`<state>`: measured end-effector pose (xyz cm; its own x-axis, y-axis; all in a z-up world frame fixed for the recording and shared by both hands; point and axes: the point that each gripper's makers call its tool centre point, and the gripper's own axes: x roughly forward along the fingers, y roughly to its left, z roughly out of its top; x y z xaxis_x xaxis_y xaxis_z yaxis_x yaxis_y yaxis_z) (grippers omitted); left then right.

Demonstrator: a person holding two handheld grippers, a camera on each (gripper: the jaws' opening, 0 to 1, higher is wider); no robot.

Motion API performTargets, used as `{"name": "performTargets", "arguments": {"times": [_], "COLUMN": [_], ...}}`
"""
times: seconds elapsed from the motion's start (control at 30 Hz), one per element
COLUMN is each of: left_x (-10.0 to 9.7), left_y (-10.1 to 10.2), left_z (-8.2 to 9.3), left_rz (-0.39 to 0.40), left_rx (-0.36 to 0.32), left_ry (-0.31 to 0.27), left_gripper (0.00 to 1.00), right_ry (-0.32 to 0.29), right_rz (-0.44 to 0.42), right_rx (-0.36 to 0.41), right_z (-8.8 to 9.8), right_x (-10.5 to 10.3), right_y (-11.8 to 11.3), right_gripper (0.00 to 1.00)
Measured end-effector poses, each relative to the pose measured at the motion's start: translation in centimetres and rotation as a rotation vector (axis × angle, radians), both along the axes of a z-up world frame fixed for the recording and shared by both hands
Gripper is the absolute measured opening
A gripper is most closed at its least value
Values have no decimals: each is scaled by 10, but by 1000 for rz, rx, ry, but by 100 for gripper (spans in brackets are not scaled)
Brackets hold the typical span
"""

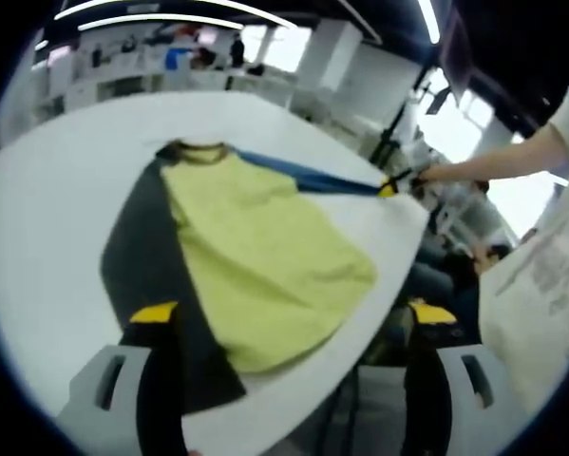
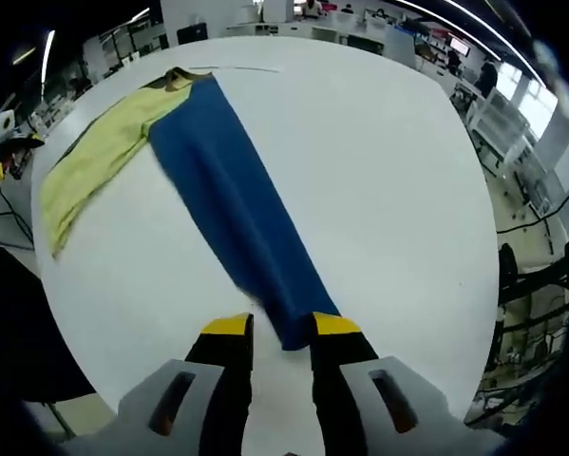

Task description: Fold the garment on the visible template until the final outline fits inside the template.

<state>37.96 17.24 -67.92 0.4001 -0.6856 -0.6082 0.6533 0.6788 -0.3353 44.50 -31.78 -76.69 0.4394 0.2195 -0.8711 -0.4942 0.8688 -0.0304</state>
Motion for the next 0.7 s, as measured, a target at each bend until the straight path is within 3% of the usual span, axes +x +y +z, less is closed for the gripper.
{"name": "performTargets", "arguments": {"times": [0.47,0.7], "left_x": [-6,-5], "left_y": [-4,-1], "left_z": [-4,-5], "left_rz": [2,15], "left_rx": [-5,1], "left_ry": [11,15], "left_gripper": [93,92], "right_ry": [2,-1], "right_rz": [17,2], "right_rx": [45,64], "right_z": [-4,-4], "right_x": [-2,2], "right_y": [9,8], "right_gripper": [41,43]}}
